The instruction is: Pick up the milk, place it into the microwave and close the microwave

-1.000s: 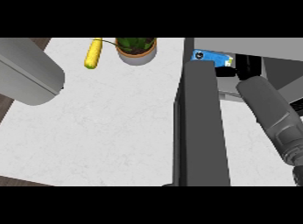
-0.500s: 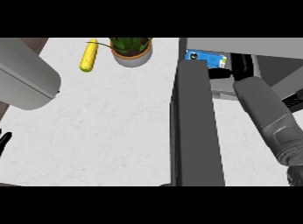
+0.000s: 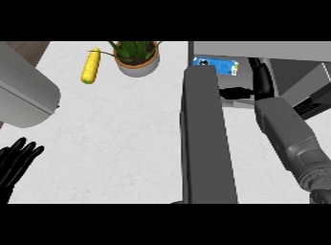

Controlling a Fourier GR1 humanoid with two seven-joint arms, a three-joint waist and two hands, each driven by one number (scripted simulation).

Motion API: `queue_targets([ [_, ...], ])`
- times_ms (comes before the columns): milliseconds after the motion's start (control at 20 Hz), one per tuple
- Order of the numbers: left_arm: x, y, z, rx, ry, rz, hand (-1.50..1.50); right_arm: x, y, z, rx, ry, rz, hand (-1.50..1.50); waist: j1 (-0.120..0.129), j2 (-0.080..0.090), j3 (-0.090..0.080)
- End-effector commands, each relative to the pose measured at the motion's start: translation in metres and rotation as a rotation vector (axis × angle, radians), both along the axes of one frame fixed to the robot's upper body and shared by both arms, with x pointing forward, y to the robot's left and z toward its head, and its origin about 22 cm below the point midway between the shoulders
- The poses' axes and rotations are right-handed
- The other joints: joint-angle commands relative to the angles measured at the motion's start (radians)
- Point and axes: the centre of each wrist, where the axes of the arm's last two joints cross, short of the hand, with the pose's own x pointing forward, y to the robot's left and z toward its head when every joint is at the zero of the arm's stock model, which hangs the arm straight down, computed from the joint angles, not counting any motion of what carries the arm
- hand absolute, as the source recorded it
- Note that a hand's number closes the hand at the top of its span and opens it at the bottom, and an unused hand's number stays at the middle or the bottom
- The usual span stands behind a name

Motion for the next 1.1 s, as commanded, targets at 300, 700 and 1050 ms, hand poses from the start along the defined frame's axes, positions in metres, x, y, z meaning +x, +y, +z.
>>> queue_targets([
  [300, 0.013, -0.050, 0.011, -0.010, 0.034, -0.098, 1.50, -0.035, -0.023, -0.048, 0.274, 0.092, 0.176, -1.50, -0.048, -0.023, -0.002],
  [700, 0.028, -0.073, 0.015, -0.021, 0.091, -0.145, 1.50, -0.071, -0.013, -0.090, 0.330, 0.121, 0.217, -1.50, -0.074, -0.037, -0.004],
  [1050, 0.043, -0.095, -0.002, 0.091, 0.062, -0.211, 1.50, -0.127, -0.044, -0.129, 0.332, 0.135, 0.185, -1.50, -0.092, -0.041, -0.005],
])
